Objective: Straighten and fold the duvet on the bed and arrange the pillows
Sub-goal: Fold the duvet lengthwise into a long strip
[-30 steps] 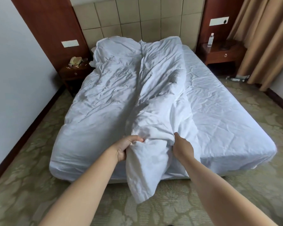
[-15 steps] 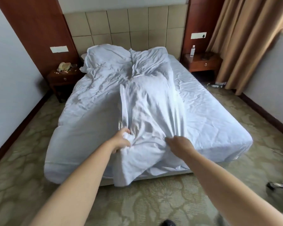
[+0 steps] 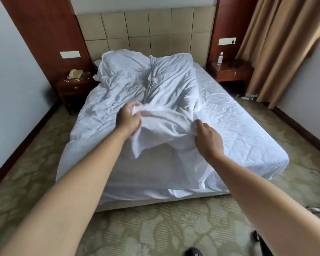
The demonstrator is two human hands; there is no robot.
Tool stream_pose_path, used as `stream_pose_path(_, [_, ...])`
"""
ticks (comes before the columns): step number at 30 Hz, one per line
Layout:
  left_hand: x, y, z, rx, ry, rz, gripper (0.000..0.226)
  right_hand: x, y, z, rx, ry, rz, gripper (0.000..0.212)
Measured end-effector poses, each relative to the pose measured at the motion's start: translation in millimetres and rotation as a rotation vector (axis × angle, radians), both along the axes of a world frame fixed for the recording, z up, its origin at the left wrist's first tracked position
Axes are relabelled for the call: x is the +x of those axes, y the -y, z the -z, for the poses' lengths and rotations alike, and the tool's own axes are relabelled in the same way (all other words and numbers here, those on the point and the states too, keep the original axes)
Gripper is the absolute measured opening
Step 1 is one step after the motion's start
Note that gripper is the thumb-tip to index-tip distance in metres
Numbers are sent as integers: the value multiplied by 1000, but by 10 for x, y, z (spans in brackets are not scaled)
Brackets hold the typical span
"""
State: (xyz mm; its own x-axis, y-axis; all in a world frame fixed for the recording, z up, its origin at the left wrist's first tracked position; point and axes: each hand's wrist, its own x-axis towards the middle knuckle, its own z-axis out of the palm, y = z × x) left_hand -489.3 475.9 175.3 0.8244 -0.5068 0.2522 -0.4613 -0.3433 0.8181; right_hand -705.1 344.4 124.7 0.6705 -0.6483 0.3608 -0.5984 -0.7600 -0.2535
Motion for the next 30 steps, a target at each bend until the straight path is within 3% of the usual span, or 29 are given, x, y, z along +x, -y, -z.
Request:
stream_pose_path(3, [-69,-92,-64,-158,-95,-33,28,36,-91,74,13,-236,-56,56])
stream_pose_path(7, [-166,-293,553,-30,-238,-20,28,-15,-146,432,140,-526,-85,83])
stream_pose_path(12, [-233,-412,928,54,-387,-68,30,-173,-53,428,144,-648,-168,104])
stream_pose_path(14, [-225,-381,889,39,-402,-79,31,-157,-71,414,116,-660,-151,91])
stream_pose_path(16, [-194,-327,819,7,-403,-78,31,-101,-87,378,10,-616,-96,63])
stream_pose_path(20, [-114,-258,693,-56,-402,-76,26,-45,16,195,-549,-355,-10,23])
stream_pose_path(22, [-113,-243,631,-95,-447,-62,24,-93,166,75,-788,-158,-74,18])
stream_pose_path(24, [-131,-245,599,-102,-485,-15,27,-158,255,72,-856,-75,-101,18])
stream_pose_path(26, [-181,-273,613,-64,-517,57,31,-186,232,113,-654,5,-6,29])
stream_pose_path(28, [-253,-300,667,-17,-540,101,31,-151,56,129,-37,171,197,42])
stream_pose_path(30, [-316,-317,782,38,-530,97,30,-93,-114,180,560,332,336,41])
